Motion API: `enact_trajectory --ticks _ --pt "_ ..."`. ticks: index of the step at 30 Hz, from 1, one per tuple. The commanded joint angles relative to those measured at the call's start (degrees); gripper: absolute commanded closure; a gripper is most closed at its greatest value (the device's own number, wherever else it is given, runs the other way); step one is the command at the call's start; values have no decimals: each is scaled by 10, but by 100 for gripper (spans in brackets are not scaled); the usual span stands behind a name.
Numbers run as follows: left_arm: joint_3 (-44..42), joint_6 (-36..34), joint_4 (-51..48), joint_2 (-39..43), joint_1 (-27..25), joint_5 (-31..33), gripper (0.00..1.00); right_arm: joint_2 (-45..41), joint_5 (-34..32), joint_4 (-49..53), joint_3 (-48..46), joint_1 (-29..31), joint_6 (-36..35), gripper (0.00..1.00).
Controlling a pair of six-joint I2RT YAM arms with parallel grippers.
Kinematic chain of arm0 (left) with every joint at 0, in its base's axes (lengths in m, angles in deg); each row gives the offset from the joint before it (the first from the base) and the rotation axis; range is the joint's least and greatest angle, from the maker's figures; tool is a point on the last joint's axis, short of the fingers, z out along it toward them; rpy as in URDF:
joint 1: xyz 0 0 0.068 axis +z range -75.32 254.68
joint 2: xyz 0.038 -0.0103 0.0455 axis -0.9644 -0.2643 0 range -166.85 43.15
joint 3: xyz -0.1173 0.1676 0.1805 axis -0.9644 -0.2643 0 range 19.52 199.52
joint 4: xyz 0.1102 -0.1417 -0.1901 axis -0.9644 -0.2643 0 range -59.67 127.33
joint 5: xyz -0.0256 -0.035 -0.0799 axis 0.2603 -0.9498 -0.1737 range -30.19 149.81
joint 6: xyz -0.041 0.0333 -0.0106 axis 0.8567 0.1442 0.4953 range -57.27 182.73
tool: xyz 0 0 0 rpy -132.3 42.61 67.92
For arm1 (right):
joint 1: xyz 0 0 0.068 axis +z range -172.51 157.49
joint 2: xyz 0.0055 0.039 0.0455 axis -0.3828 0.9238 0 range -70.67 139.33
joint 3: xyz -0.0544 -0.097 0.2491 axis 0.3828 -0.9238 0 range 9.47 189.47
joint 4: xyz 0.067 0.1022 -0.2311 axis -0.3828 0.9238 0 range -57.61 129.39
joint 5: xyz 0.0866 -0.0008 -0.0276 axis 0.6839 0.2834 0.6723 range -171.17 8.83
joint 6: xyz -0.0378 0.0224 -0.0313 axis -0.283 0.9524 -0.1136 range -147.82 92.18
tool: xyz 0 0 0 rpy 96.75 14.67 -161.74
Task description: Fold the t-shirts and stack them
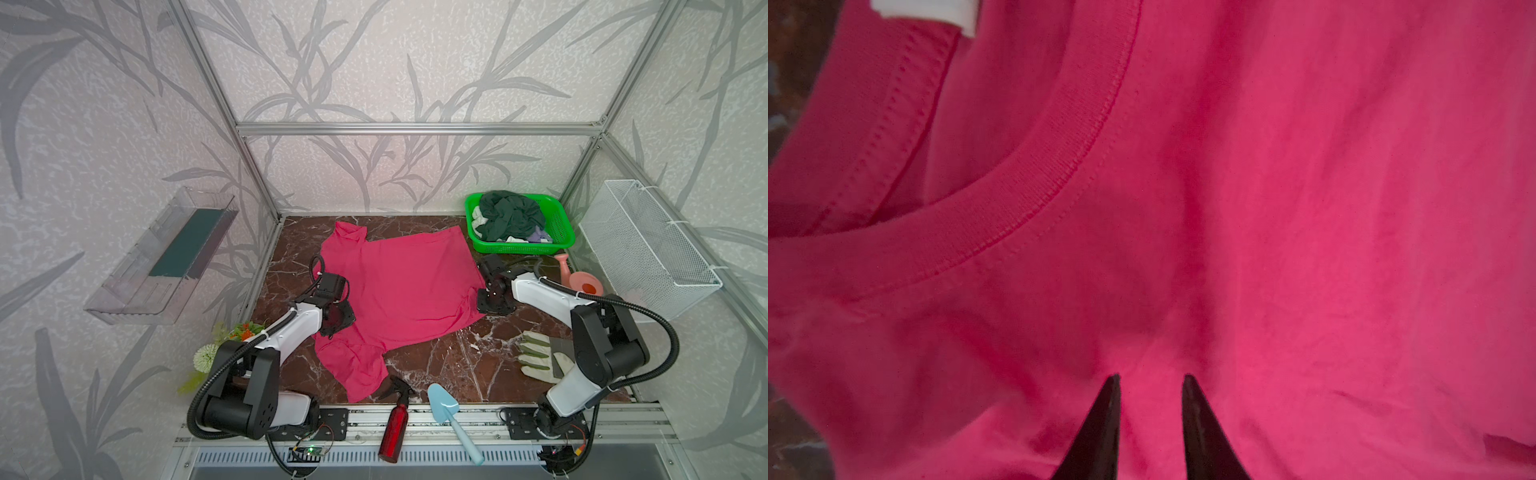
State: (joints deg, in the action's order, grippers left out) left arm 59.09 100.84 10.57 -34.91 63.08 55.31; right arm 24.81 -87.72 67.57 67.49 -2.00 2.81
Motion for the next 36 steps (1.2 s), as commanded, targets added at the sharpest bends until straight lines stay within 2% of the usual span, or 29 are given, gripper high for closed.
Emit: enact_trajectory --ticks 1,9,18,20,23,26,30,36 --pt "-2 -3 -9 8 -2 5 72 11 -1 -13 13 -2 1 58" --pt "-2 -4 -8 6 -2 5 72 53 -8 -12 48 -2 0 58" --pt "-1 -5 -6 4 -2 2 72 83 -26 -16 68 -2 -2 65" --pt "-1 -5 -7 4 -2 1 72 89 -28 -10 73 -2 -5 69" --pt "-1 -5 -6 5 -2 1 72 88 -27 -10 73 -2 -6 87" --pt "-2 -4 -7 8 -2 2 72 82 -27 -8 69 -2 -7 94" --pt "-2 -4 -6 7 -2 1 72 64 -27 -6 60 -2 -7 94" --pt "-5 -3 1 5 -3 -1 72 26 -23 -10 38 -2 -9 90"
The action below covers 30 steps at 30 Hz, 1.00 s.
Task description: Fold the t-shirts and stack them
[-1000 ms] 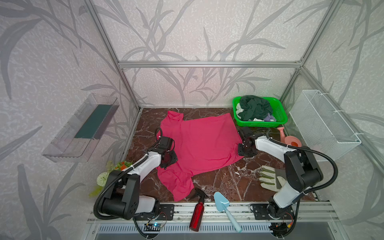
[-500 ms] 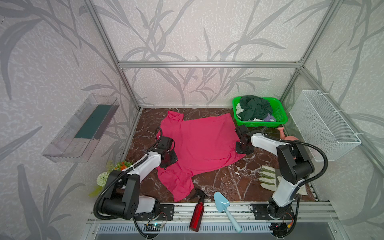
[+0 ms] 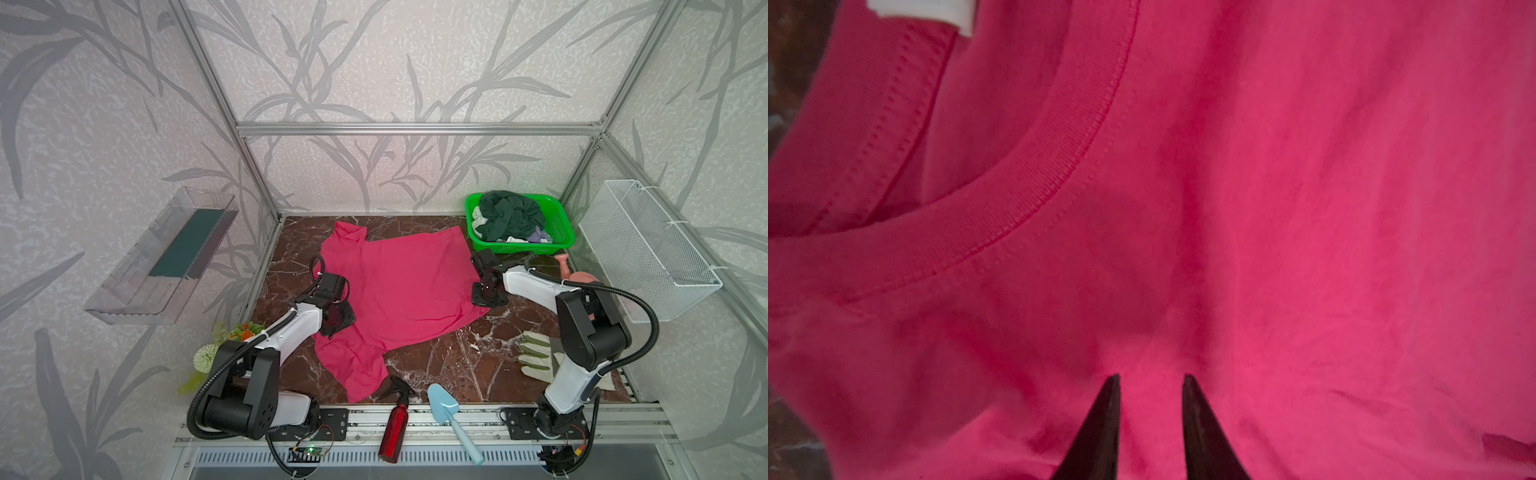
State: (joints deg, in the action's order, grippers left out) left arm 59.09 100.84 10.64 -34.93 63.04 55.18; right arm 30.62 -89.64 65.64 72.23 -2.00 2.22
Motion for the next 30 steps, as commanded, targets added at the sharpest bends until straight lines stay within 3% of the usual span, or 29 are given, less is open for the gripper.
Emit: enact_trajectory --ticks 1,30 --pt "-4 -3 1 3 -2 -2 73 -32 -5 9 -12 -2 -4 89" --pt "-4 -4 9 -12 -6 -5 72 -167 4 24 -88 -2 6 89"
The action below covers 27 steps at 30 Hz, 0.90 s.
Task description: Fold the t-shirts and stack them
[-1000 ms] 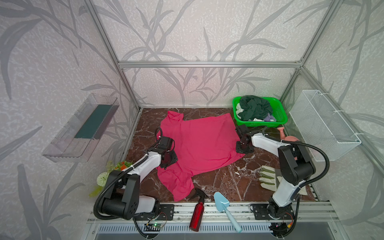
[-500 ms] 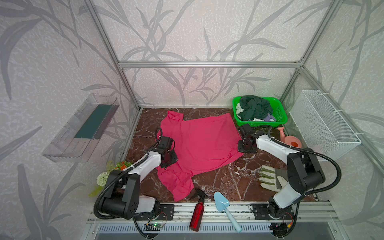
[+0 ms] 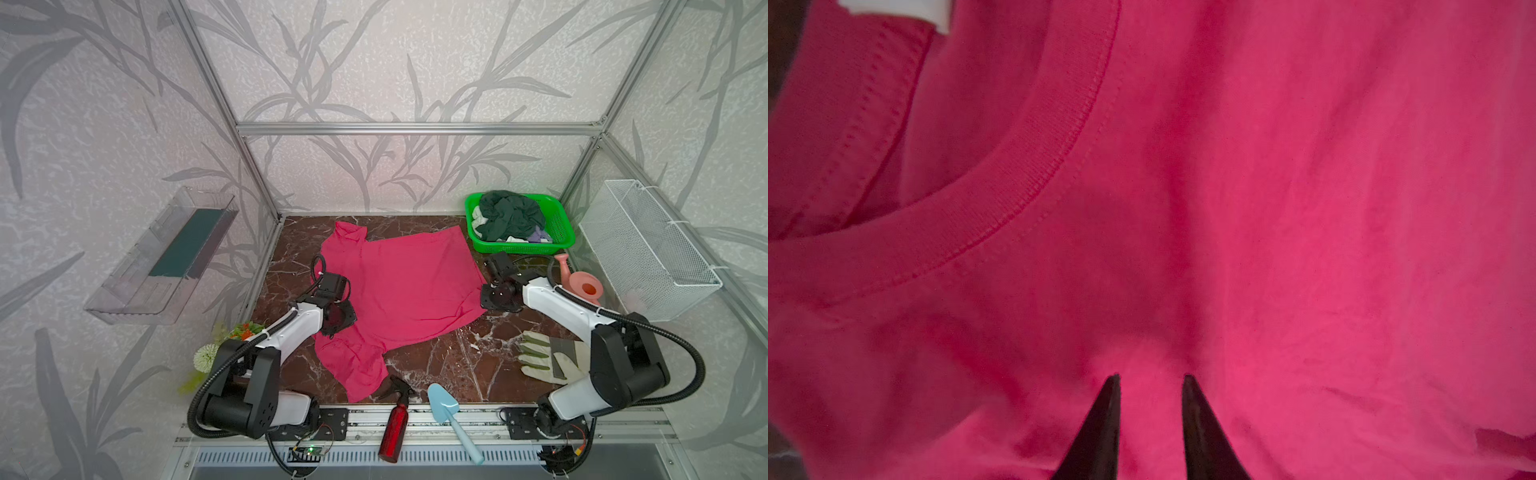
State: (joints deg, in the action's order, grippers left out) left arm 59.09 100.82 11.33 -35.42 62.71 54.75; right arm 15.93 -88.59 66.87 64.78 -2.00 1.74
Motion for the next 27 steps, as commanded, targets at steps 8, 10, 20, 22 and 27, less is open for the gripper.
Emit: enact_trajectory --ticks 8,10,20,22,27 --pt "-3 2 -13 -9 -5 20 72 -58 -60 4 -82 -3 61 89" --pt "-2 5 -23 -10 -5 36 72 -69 -80 8 -96 -3 88 88" --pt "-8 37 -36 -19 -4 74 74 -189 -150 45 -144 -5 147 85" --pt "-6 38 -33 -22 -6 69 74 -217 -148 32 -150 -4 127 78" --pt "-1 37 -34 -33 -5 70 74 -263 -139 22 -160 -5 116 67"
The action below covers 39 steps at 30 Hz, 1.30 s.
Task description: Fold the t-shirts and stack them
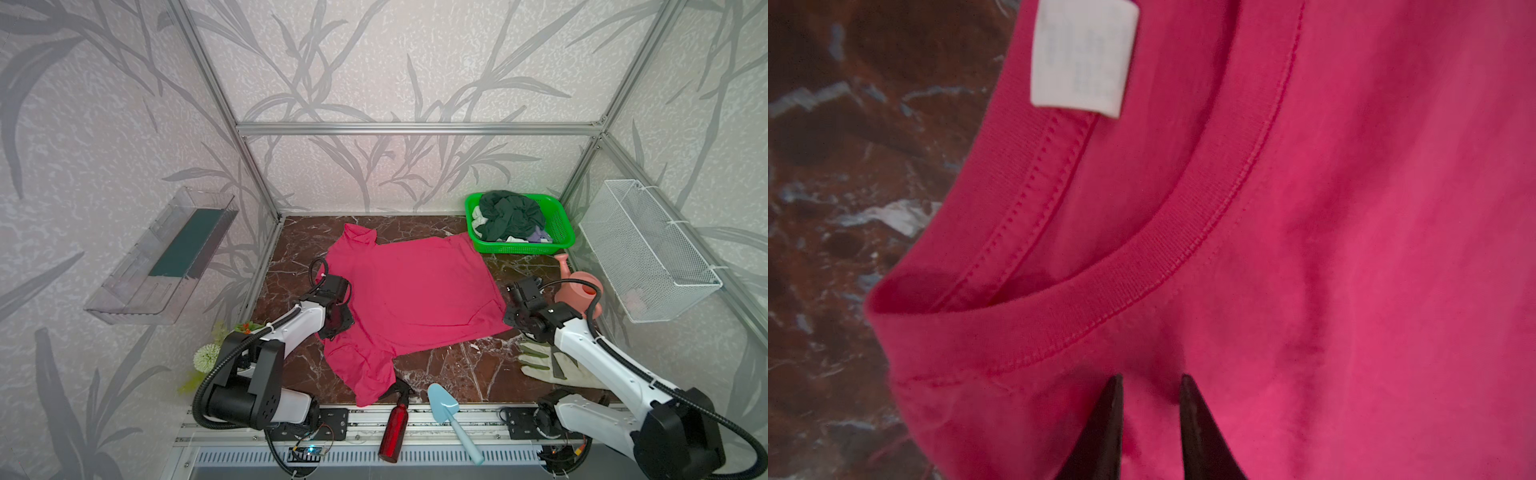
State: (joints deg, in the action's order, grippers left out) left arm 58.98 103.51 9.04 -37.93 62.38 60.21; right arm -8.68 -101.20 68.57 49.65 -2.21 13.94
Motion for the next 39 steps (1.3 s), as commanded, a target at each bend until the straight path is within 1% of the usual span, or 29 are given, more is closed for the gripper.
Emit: enact_trajectory --ticks 1,3,5,7,8,10,13,15,18,22,24,27,29,32,35,38,39 --pt "0 12 -12 -12 -2 17 74 -22 -8 5 -9 -2 -8 64" --pt "0 15 -11 -19 -2 22 74 -26 9 -7 -12 -2 -16 59" --pt "2 15 -3 -25 -2 27 74 -19 44 -32 -16 -1 -28 54" --pt "12 29 -10 -42 -1 47 74 4 90 -64 -17 4 -42 50" --pt "21 25 -14 -54 0 51 74 19 100 -71 -11 12 -46 49" --pt "35 22 -17 -81 4 53 75 57 100 -64 12 39 -48 47" --pt "49 28 -12 -96 15 40 75 103 104 -58 44 77 -48 43" --pt "64 29 -10 -113 25 34 76 127 120 -84 46 93 -44 40" --pt "98 30 -19 -144 49 27 76 166 148 -112 55 102 -39 39" --pt "168 29 -39 -185 73 32 76 204 159 -114 80 112 -48 39" --pt "215 25 -53 -214 82 41 76 217 165 -115 90 112 -48 39" --pt "281 20 -72 -262 90 51 76 225 169 -113 103 112 -66 39" --pt "312 15 -89 -278 91 38 77 223 171 -114 107 113 -66 39" --pt "287 22 -86 -245 88 35 77 219 162 -114 109 119 -69 39" --pt "231 13 -94 -164 72 65 77 221 154 -119 110 130 -73 39" --pt "166 10 -124 -77 39 85 77 238 162 -115 125 139 -76 39" --pt "143 12 -136 -50 22 91 77 246 164 -111 131 143 -77 39"
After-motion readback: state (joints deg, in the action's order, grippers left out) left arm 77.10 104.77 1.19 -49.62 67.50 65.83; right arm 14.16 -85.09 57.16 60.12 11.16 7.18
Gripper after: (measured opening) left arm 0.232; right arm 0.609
